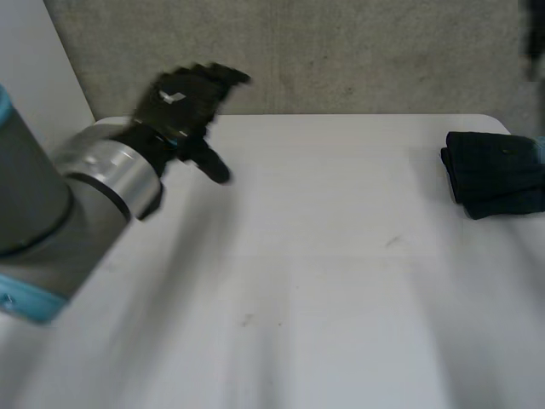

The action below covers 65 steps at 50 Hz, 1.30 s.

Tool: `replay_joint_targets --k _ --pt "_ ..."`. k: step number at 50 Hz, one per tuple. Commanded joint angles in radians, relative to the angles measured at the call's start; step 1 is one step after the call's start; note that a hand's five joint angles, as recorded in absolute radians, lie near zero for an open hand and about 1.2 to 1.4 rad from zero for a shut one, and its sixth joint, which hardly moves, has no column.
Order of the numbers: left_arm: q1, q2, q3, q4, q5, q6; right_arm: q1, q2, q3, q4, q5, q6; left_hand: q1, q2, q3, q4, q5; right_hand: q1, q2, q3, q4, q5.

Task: Fold the laundry.

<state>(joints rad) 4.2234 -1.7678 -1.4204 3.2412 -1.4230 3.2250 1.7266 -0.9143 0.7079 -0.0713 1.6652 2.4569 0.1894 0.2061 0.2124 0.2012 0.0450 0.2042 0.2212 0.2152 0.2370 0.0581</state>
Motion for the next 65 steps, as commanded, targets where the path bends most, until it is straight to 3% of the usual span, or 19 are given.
replay_joint_targets --k 1,4,7,13,17,23,28,32,39,47,51,55,60,63,65 --pt "0.237 -0.096 0.061 0.127 0.033 0.027 0.229 -0.167 0.405 -0.085 -0.275 0.183 0.001 -0.016 -0.022 -0.011 -0.029 -0.03 -0.047 -0.041 -0.062 -0.058" --pt "0.352 -0.235 0.127 0.155 0.108 0.093 0.318 -0.202 0.55 -0.094 -0.346 0.188 0.012 -0.004 -0.011 0.001 -0.018 -0.03 -0.047 -0.041 -0.062 -0.058" --pt "0.438 -0.37 0.205 0.143 0.165 0.192 0.382 -0.215 0.663 -0.093 -0.354 0.172 0.053 0.037 0.03 0.042 0.023 -0.03 -0.047 -0.041 -0.062 -0.058" --pt "0.533 -0.651 0.406 0.144 0.168 0.428 0.398 -0.25 0.806 -0.093 -0.355 0.152 0.059 0.043 0.036 0.048 0.029 -0.03 -0.047 -0.041 -0.062 -0.058" --pt "0.572 -0.766 0.507 0.146 0.171 0.502 0.396 -0.287 0.887 -0.093 -0.367 0.14 0.059 0.043 0.036 0.048 0.029 -0.03 -0.047 -0.041 -0.062 -0.058" --pt "0.576 -0.855 0.597 0.146 0.177 0.516 0.363 -0.342 0.964 -0.099 -0.372 0.134 0.065 0.049 0.042 0.053 0.035 -0.03 -0.047 -0.041 -0.062 -0.058" --pt "0.575 -0.906 0.659 0.144 0.177 0.521 0.303 -0.373 1.004 -0.102 -0.372 0.135 0.197 0.18 0.174 0.185 0.167 -0.03 -0.047 -0.041 -0.062 -0.058" --pt "0.576 -0.93 0.69 0.144 0.176 0.533 0.289 -0.379 1.03 -0.107 -0.372 0.135 0.414 0.397 0.391 0.402 0.384 -0.03 -0.047 -0.041 -0.062 -0.058" --pt "0.578 -0.957 0.712 0.169 0.164 0.544 0.258 -0.383 1.076 -0.133 -0.374 0.135 1.206 1.189 1.183 1.194 1.176 -0.03 -0.047 -0.041 -0.062 -0.058" --pt "0.558 -0.837 0.525 0.406 0.085 0.572 0.249 -0.383 1.093 -0.139 -0.383 0.135 1.207 1.19 1.184 1.195 1.177 -0.03 -0.047 -0.041 -0.062 -0.058" --pt "0.495 -0.685 0.338 0.486 0.128 0.52 0.248 -0.386 1.09 -0.139 -0.38 0.135 1.207 1.19 1.184 1.195 1.177 -0.03 -0.047 -0.041 -0.062 -0.058" --pt "0.377 -0.526 0.187 0.473 0.182 0.351 0.232 -0.394 1.082 -0.145 -0.37 0.139 1.207 1.19 1.184 1.195 1.177 -0.03 -0.047 -0.041 -0.062 -0.058" --pt "0.227 -0.305 0.011 0.396 0.208 0.052 0.182 -0.406 1.073 -0.156 -0.36 0.149 1.207 1.19 1.184 1.195 1.177 -0.03 -0.047 -0.041 -0.062 -0.058" --pt "0.146 -0.243 -0.04 0.355 0.208 -0.051 0.147 -0.413 1.062 -0.163 -0.322 0.162 1.207 1.19 1.184 1.195 1.177 -0.03 -0.047 -0.041 -0.062 -0.058" --pt "0.049 -0.216 -0.072 0.322 0.21 -0.137 0.127 -0.413 1.052 -0.165 -0.27 0.18 1.207 1.19 1.184 1.195 1.177 -0.03 -0.047 -0.041 -0.062 -0.058"
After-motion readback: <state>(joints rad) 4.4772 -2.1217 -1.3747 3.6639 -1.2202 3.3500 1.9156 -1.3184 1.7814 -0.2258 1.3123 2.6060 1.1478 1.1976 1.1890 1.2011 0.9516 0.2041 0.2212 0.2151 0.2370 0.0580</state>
